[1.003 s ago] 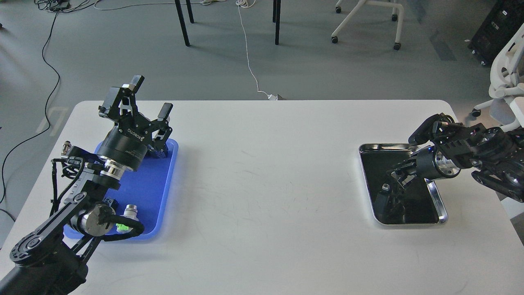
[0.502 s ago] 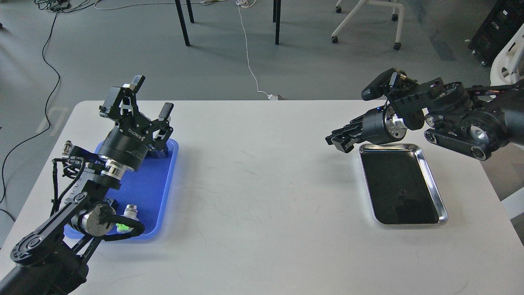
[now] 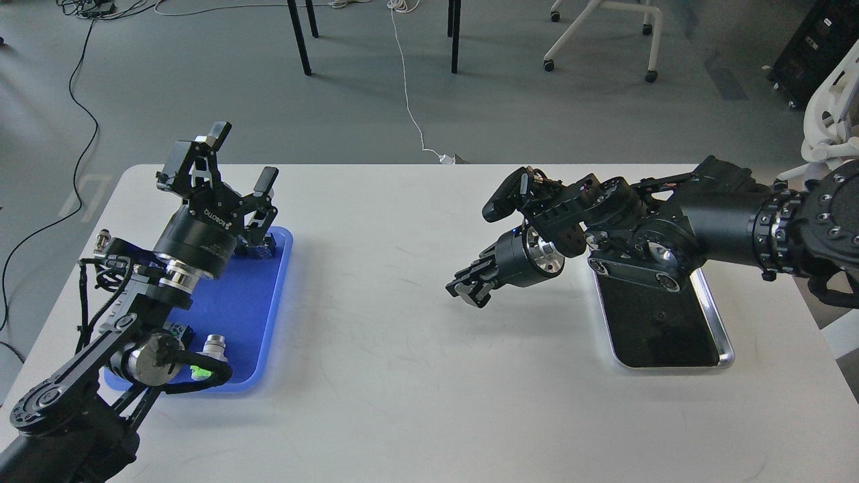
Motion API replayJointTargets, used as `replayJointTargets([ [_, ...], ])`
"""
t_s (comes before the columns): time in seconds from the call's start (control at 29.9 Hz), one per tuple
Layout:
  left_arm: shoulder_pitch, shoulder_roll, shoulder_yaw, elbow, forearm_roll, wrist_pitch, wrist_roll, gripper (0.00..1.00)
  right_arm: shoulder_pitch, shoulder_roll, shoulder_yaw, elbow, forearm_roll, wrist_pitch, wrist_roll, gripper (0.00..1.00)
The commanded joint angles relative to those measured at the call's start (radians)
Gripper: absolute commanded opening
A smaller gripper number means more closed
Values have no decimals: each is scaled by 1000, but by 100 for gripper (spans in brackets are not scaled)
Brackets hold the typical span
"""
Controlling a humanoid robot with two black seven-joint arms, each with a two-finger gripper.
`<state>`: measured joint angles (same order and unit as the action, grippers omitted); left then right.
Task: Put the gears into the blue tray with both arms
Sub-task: 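Carry the black piece toward the table centre and release it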
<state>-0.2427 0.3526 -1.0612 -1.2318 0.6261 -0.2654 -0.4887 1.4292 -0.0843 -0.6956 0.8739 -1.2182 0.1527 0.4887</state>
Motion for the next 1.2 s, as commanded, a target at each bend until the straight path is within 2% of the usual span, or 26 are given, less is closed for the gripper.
replayJointTargets([
  [0.0, 0, 0, 3, 0, 1, 0, 0, 98, -15, 24, -24, -9, 0, -33, 0, 17],
  [0.64, 5, 2, 3, 0, 1, 0, 0, 98, -64, 66, -64, -29, 0, -47, 0, 24],
  [0.74, 5, 2, 3, 0, 1, 0, 0, 98, -64, 72, -62, -30, 0, -47, 0, 36],
  [0.77, 6, 2, 3, 0, 1, 0, 0, 98, -64, 75, -62, -30, 2, -47, 0, 44],
  [0.84, 6, 2, 3, 0, 1, 0, 0, 98, -64, 75, -61, -30, 3, -58, 0, 68],
  [0.87, 6, 3, 3, 0, 1, 0, 0, 98, -62, 75, -61, -30, 6, -64, 0, 75],
  [0.94, 6, 9, 3, 0, 1, 0, 0, 98, -59, 69, -59, -29, 20, -71, 0, 79],
  [1.04, 6, 12, 3, 0, 1, 0, 0, 98, -50, 49, -47, -24, 54, -79, 0, 92],
  [1.17, 5, 31, 7, -5, 3, -2, 0, 98, -47, -38, 45, -12, 121, -79, 0, 97],
])
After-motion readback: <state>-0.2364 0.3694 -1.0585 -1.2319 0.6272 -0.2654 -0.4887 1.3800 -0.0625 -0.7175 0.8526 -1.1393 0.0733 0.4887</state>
